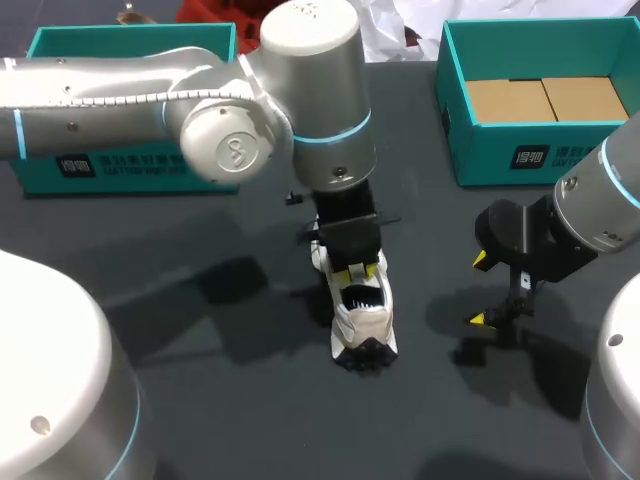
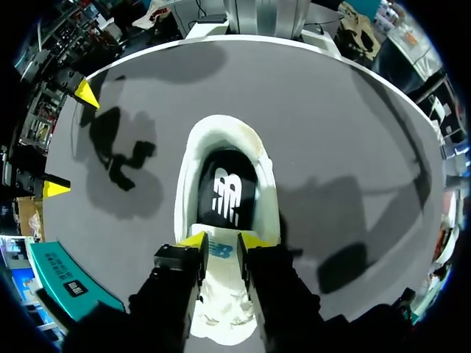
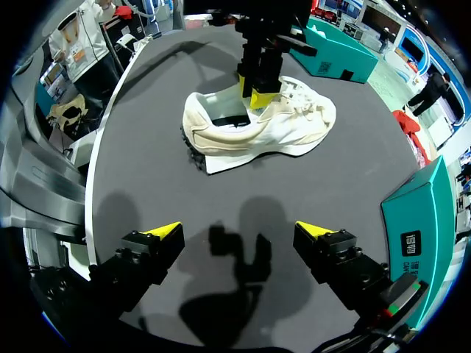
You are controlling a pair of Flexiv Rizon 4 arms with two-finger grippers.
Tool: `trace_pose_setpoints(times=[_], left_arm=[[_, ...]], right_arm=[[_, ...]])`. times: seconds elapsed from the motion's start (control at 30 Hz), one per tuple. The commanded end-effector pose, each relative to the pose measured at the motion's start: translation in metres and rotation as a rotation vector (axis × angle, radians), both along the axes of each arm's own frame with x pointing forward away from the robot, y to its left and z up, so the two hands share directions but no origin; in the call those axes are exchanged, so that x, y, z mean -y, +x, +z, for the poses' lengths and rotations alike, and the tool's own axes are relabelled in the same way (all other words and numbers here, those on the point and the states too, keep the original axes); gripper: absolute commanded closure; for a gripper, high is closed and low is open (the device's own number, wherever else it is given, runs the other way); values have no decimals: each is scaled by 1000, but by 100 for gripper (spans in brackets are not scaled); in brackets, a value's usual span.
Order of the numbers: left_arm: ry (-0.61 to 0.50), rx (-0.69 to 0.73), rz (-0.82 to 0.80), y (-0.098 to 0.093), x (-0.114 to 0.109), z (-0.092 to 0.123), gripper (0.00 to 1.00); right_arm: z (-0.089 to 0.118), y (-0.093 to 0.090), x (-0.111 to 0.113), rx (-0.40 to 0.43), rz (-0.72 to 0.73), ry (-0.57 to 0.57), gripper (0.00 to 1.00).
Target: Take the shoe out of the shoebox, open the shoe tongue, remove and reinsert the insole, then place the shoe into the shoebox
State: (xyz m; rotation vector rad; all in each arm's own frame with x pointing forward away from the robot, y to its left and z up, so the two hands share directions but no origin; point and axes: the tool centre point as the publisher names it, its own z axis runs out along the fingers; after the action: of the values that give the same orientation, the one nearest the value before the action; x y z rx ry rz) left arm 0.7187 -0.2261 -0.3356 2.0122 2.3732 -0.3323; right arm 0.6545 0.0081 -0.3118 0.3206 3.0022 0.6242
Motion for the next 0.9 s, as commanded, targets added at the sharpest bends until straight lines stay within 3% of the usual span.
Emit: trace_pose_setpoints(times=[0.03,0.2,0.3,0.4,0.47,0.5,0.53,0.9], left_arm=[[-19,25,9,-2,-14,28,73],[-7,19,85,-3,-21,54,78],[13,5,130,-8,-25,67,73],[21,-15,174,-13,-27,75,47],[22,-9,229,-15,-29,81,0],[25,-3,247,-16,-31,85,0],[59,89,299,-18,-33,90,0],[59,89,299,-18,-33,90,0]], right_arm=[[0,-2,1,3,-1,-1,0],[0,-2,1,3,-1,-1,0],[0,-2,1,3,-1,-1,0],[0,-2,1,3,-1,-1,0],[0,-2,1,3,-1,-1,0],[0,-2,1,3,-1,-1,0],[0,-2,1,3,-1,-1,0],[0,-2,1,3,-1,-1,0]])
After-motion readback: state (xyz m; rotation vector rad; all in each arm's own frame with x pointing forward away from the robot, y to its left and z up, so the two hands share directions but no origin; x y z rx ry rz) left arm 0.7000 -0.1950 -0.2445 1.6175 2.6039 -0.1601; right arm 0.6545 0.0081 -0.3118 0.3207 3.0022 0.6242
